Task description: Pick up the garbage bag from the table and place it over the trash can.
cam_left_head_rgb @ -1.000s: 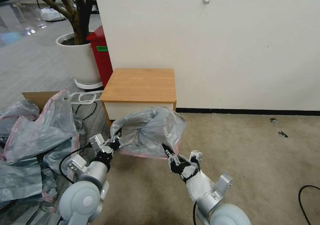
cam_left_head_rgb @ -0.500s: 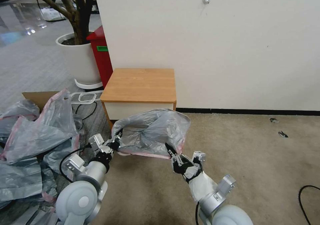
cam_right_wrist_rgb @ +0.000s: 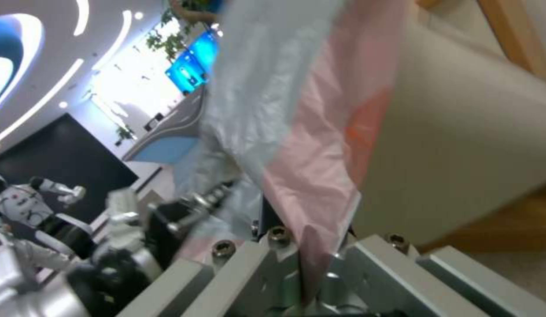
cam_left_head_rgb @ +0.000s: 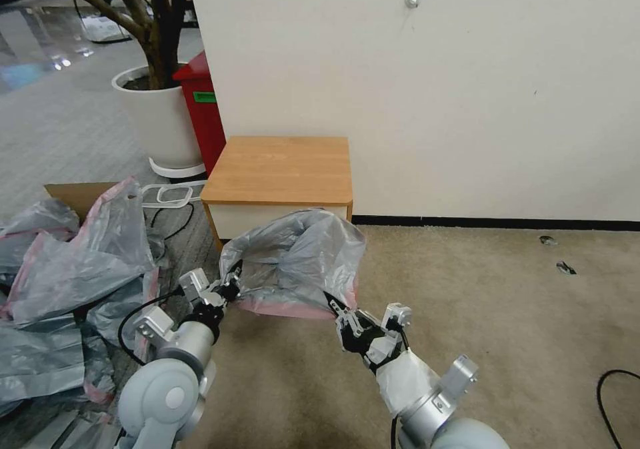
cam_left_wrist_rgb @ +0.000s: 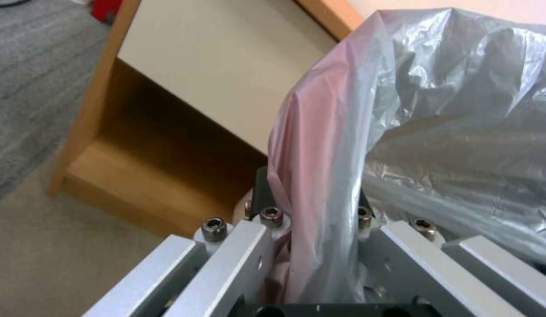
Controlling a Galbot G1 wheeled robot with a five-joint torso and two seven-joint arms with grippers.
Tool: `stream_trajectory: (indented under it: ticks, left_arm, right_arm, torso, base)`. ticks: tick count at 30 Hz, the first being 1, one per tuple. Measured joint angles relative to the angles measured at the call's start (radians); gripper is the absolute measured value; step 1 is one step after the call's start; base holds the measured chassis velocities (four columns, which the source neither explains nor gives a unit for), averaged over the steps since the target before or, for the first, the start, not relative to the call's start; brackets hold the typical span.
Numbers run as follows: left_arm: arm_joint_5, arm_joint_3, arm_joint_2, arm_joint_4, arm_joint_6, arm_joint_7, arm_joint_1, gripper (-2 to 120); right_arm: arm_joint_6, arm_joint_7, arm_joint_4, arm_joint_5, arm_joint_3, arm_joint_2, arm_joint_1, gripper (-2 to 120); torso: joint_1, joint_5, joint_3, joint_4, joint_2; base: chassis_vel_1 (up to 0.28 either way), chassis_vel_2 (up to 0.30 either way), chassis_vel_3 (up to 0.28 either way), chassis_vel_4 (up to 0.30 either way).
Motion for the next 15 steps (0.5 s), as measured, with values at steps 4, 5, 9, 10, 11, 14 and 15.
stream_trajectory:
  ticks: [4, 5, 9, 10, 11, 14, 15]
  left_arm:
    - [-0.037, -0.007, 0.000, -0.014, 0.008, -0.002, 0.006, 4]
    - [-0.037, -0.007, 0.000, -0.014, 0.008, -0.002, 0.006, 4]
    - [-0.073, -0.004, -0.003, -0.038, 0.032, -0.003, 0.022, 4]
    - [-0.073, -0.004, -0.003, -0.038, 0.032, -0.003, 0.022, 4]
    - [-0.078, -0.003, -0.005, -0.042, 0.036, -0.003, 0.024, 4]
    - [-0.099, 0.001, -0.013, -0.053, 0.049, -0.005, 0.032, 4]
    - [-0.112, 0.002, -0.016, -0.058, 0.055, -0.008, 0.034, 4]
  right_arm:
    - [0.009, -0.007, -0.044, -0.003, 0.018, 0.002, 0.009, 0]
    - [0.009, -0.007, -0.044, -0.003, 0.018, 0.002, 0.009, 0]
    - [0.014, -0.008, -0.083, -0.017, 0.038, 0.006, 0.032, 0]
    - [0.014, -0.008, -0.083, -0.017, 0.038, 0.006, 0.032, 0]
    - [0.016, -0.009, -0.089, -0.024, 0.040, 0.006, 0.036, 0]
    - [0.022, -0.010, -0.105, -0.045, 0.048, 0.005, 0.043, 0]
    - [0.026, -0.010, -0.112, -0.060, 0.052, 0.005, 0.046, 0]
  torso:
    - [0.000, 0.0000, 0.000, 0.0000, 0.000]
    - [0.000, 0.0000, 0.000, 0.0000, 0.000]
    - [0.000, 0.0000, 0.000, 0.0001, 0.000]
    - [0.000, 0.0000, 0.000, 0.0001, 0.000]
    - [0.000, 0.0000, 0.000, 0.0001, 0.000]
    - [0.000, 0.0000, 0.000, 0.0000, 0.000]
    - [0.000, 0.0000, 0.000, 0.0000, 0.000]
  base:
    - [0.000, 0.000, 0.000, 0.000]
    - [0.000, 0.000, 0.000, 0.000]
    - [0.000, 0.000, 0.000, 0.000]
    - [0.000, 0.000, 0.000, 0.000]
    - [0.000, 0.000, 0.000, 0.000]
    - [0.000, 0.000, 0.000, 0.000]
    - [0.000, 0.000, 0.000, 0.000]
